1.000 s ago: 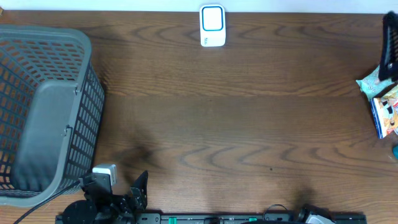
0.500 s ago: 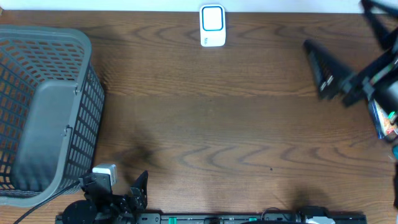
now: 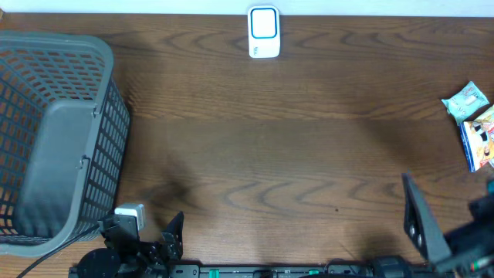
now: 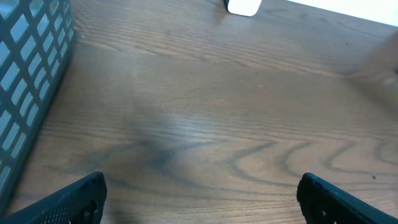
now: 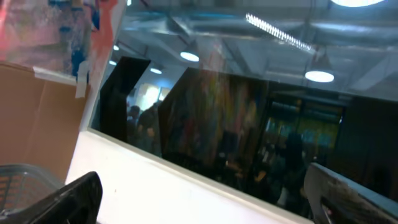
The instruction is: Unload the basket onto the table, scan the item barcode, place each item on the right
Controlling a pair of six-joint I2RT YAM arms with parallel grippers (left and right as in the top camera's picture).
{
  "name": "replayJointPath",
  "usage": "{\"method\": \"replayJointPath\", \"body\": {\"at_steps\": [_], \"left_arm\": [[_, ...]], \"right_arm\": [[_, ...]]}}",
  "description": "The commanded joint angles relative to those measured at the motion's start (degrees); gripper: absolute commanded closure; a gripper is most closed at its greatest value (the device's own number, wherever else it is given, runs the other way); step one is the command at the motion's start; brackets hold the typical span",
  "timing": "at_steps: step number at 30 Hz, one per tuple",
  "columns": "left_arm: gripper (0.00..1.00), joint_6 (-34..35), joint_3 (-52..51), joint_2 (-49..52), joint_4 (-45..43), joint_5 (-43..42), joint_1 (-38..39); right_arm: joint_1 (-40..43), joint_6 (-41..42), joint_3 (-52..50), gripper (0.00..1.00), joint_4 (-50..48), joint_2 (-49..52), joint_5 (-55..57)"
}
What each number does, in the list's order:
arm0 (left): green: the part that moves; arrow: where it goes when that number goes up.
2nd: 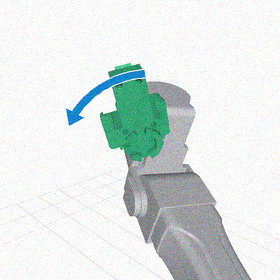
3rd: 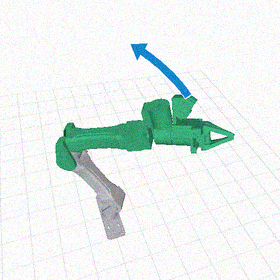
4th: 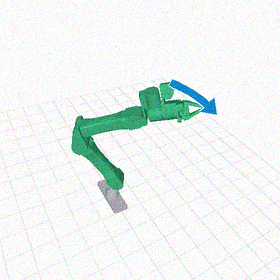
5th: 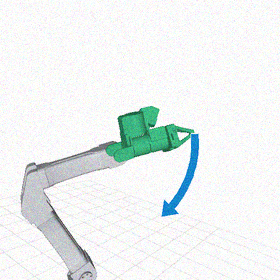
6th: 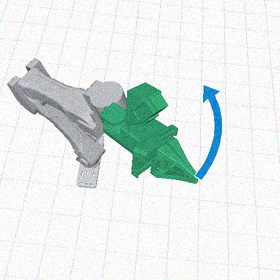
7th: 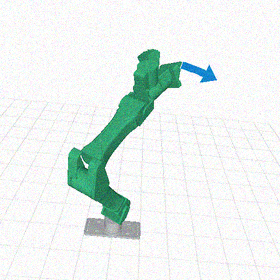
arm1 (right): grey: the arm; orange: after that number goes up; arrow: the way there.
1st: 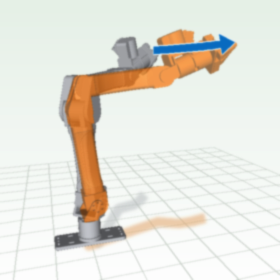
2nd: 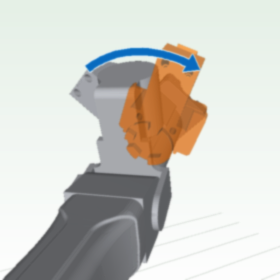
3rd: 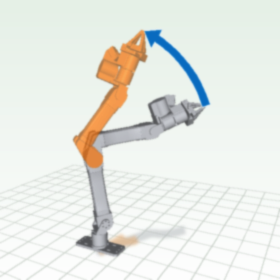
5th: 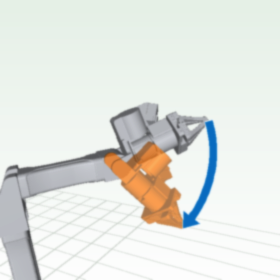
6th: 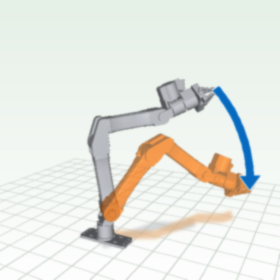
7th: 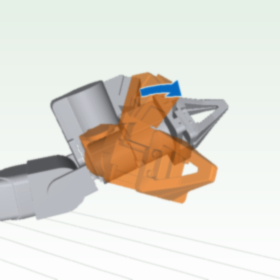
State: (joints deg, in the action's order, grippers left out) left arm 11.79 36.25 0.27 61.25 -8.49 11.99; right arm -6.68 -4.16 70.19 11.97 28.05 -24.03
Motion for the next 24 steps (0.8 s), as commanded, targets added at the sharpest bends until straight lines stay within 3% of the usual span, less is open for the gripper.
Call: {"method": "replayJointPath", "body": {"at_steps": [1, 15, 24], "left_arm": [[0.02, -0.1, 0.3, 0.0, -0.1, -0.1, -0.2], [0.02, -0.1, 0.3, 0.0, 0.0, -0.1, -0.2], [0.02, -0.1, 0.3, 0.0, -0.1, -0.1, -0.2]], "right_arm": [[-0.5, -1.1, -1.6, 0.01, -0.6, -3.4, 1.3], [-0.6, -4.8, -1.6, 0.01, 1.4, -17.8, 9.2], [-2.9, -8.4, -1.6, 0.01, 2.4, -21.5, 13.6]]}}
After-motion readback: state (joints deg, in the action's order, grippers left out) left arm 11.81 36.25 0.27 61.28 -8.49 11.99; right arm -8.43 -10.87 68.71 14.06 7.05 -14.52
